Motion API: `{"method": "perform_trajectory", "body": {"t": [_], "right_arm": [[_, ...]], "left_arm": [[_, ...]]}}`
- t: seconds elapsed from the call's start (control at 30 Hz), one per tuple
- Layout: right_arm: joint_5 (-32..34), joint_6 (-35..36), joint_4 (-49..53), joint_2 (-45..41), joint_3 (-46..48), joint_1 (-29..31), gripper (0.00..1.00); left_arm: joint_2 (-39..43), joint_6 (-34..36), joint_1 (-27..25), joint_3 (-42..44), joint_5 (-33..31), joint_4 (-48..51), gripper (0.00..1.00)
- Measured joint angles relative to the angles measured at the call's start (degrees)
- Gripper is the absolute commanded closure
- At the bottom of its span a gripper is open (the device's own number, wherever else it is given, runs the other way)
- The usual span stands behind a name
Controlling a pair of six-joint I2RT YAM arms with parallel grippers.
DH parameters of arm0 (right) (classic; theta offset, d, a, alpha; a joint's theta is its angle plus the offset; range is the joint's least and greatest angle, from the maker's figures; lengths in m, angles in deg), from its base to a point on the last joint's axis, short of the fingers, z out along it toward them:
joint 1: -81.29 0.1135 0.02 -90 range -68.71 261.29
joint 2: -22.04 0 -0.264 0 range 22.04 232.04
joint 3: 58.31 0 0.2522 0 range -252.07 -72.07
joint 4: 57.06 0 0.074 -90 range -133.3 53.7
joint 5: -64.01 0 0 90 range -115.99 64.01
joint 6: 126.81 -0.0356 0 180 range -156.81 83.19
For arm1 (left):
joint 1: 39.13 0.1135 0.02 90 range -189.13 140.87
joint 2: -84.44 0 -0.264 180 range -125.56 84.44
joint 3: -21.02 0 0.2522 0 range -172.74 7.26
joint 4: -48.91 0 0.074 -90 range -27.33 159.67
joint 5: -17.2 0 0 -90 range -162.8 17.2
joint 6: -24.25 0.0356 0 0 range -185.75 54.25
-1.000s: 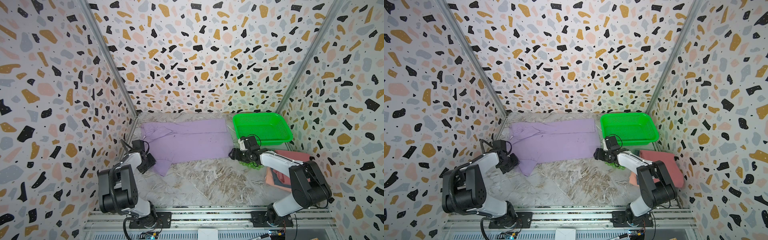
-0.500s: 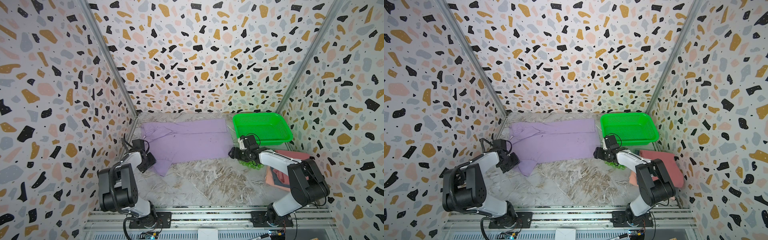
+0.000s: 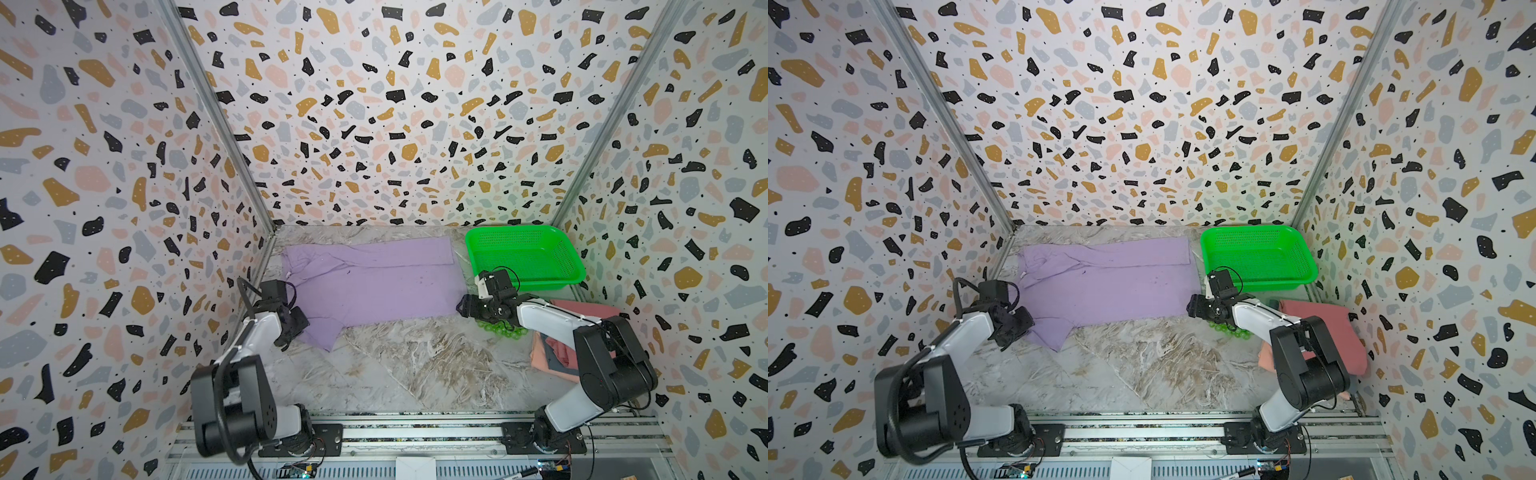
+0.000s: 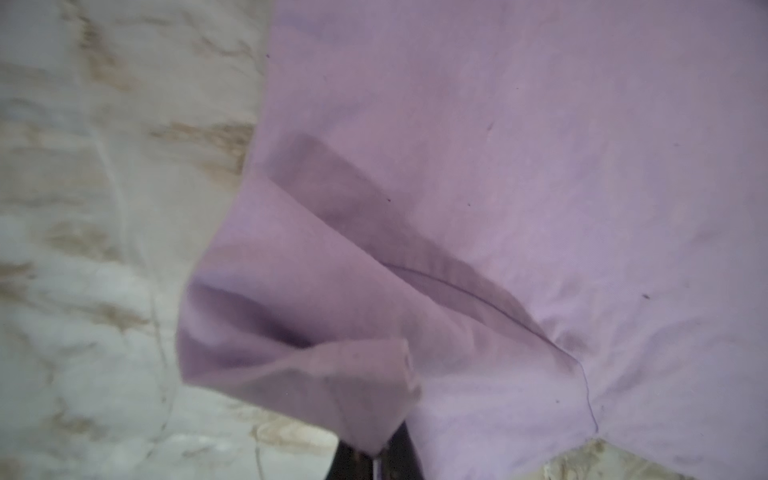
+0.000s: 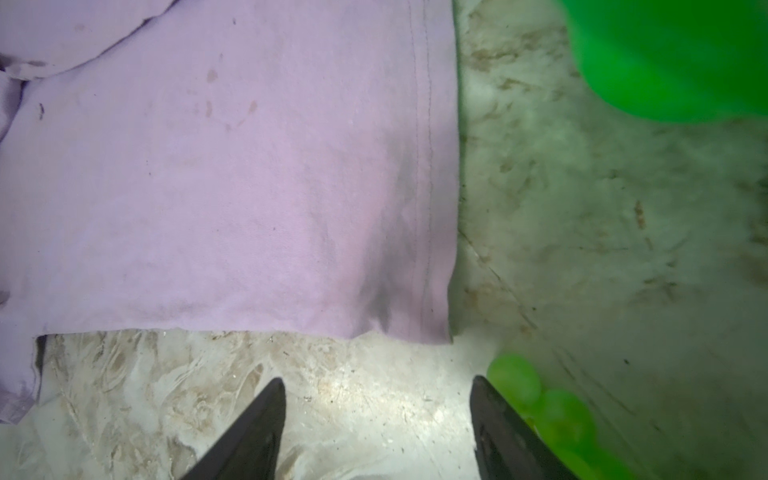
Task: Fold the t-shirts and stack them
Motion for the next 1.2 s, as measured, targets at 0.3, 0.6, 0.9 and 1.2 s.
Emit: {"method": "perform_trajectory", "body": {"t": [0.3,0.6,0.9,1.2], "right_arm": [[-0.2,1.7,0.0,0.9,0.0,-0.1,0.3],[-1.5,2.4,0.4,1.1,-2.4,-0.3,0.3],[-3.2,1.6,0.5,1.9,-4.0,-0.3,0.29],[-4.1,1.4,1.2,7.8,-9.2,-0.3,0.29]], "left_arm": [[14.4,-4.9,-1.3,-0.6,-2.6,10.4,0.54],[3.0,-5.8,0.4,-4.1,-6.1,8.3,0.51],[0.7,-5.5,15.7,-0.5,-3.4,2.9,0.52],[-3.9,-7.0,19.8,5.0,4.7,-3.7,0.52]]}}
